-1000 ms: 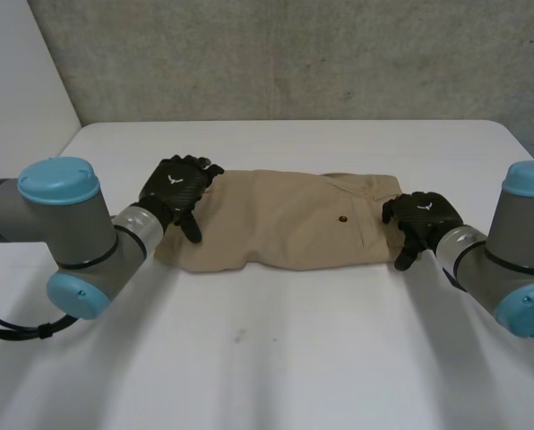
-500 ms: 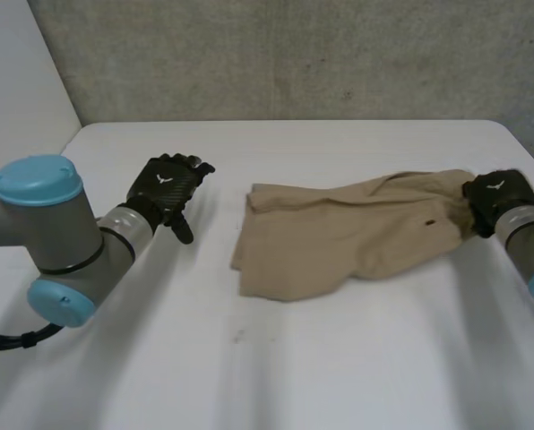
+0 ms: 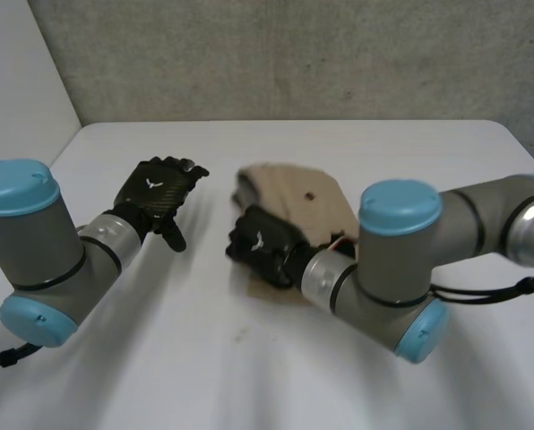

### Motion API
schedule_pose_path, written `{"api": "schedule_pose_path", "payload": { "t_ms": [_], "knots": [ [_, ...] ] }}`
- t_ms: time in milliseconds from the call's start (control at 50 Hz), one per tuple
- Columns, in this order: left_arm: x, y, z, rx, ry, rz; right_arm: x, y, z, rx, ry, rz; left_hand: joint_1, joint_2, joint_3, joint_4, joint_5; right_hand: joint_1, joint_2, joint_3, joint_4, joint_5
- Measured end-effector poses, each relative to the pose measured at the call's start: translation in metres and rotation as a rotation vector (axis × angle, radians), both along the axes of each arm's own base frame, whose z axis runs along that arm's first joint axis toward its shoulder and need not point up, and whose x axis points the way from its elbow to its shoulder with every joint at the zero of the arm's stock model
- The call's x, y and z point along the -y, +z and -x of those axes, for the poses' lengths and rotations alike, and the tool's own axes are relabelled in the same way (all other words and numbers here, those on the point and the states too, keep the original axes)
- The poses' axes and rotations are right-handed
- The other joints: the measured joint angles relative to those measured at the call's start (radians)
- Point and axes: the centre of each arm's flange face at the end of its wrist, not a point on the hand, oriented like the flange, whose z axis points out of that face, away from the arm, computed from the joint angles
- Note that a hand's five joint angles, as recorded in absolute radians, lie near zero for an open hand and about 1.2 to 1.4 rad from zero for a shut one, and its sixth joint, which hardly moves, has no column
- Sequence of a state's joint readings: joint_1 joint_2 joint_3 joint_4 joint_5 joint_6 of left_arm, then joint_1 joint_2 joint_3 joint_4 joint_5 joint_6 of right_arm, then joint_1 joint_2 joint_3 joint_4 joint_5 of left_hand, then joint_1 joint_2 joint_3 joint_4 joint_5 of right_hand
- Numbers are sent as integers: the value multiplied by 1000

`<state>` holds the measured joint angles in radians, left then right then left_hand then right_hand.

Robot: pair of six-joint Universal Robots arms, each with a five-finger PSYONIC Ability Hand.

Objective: Fold the shorts.

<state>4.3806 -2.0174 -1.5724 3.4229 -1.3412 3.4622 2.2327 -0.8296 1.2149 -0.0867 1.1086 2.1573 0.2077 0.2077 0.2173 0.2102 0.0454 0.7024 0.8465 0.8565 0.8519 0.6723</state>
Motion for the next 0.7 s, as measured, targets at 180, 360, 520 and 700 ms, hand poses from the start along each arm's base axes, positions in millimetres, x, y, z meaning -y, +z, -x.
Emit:
{"api": "schedule_pose_path", "payload": {
  "t_ms": [180,360,520,700],
  "knots": [
    [2,14,11,-32,-24,47,5,20,6,25,-73,-37,0,0,0,0,0,-501,-633,-645,-622,-591],
    [5,56,42,-207,-81,103,31,83,37,352,-265,-276,0,0,0,0,0,-501,-633,-645,-622,-605],
    [-8,69,80,-349,-156,53,74,99,82,578,-458,-505,0,0,0,0,0,-501,-633,-645,-622,-605],
    [-25,26,102,-293,-65,-93,101,62,87,522,-555,-631,4,2,2,3,3,-501,-633,-644,-622,-605]
  ]
}}
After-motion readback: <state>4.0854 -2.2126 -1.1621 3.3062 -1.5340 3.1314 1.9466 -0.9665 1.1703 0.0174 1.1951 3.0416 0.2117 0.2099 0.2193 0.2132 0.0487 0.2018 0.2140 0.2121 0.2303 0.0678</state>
